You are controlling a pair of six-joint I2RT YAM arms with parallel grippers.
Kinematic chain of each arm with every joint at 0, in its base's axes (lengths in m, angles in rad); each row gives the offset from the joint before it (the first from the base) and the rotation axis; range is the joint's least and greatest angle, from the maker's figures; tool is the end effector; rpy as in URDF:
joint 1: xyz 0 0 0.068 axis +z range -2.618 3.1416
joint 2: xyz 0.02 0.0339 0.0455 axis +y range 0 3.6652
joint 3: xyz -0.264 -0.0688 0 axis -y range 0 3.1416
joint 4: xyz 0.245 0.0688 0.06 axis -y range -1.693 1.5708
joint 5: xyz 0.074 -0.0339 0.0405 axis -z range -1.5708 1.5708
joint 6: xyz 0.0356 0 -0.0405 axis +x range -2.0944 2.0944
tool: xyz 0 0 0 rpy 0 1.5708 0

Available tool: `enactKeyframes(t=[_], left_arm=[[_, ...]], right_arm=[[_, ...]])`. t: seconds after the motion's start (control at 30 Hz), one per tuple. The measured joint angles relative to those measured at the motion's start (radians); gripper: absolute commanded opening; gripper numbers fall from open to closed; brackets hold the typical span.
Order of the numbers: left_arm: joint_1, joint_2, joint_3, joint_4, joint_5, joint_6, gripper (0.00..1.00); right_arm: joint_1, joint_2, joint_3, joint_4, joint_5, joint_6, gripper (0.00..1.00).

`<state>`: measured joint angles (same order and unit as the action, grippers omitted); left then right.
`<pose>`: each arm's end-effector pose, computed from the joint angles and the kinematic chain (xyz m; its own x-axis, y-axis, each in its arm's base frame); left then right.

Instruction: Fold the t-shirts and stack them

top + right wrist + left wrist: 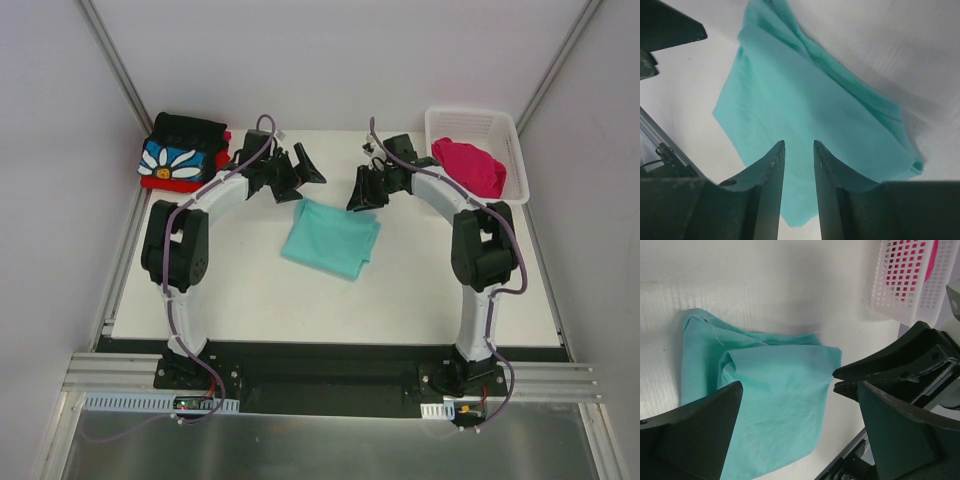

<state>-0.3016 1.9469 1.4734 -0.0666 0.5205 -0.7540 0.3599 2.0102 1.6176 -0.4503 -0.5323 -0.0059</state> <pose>0.4267 -0.1513 0.2468 -0.8131 -0.3690 -0.4501 0.1486 0.6161 -0.7735 0.4160 0.1758 0.2360 -0.6951 -0.2670 -0.6675 -0.6236 0.6860 0.3750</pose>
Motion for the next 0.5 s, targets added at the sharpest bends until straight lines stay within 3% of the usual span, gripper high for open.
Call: enactKeyframes(t=[0.17, 0.5], left_arm=[[0.006, 0.091, 0.026, 0.005, -0.004, -0.002, 0.99], [0.026, 0.187, 0.072, 0.002, -0.005, -0.001, 0.99]], right_arm=[[-0.039, 0.084, 0.005, 0.007, -0.006, 0.016, 0.33], [-0.143, 0.090, -0.025, 0.030, -0.007, 0.016, 0.32]])
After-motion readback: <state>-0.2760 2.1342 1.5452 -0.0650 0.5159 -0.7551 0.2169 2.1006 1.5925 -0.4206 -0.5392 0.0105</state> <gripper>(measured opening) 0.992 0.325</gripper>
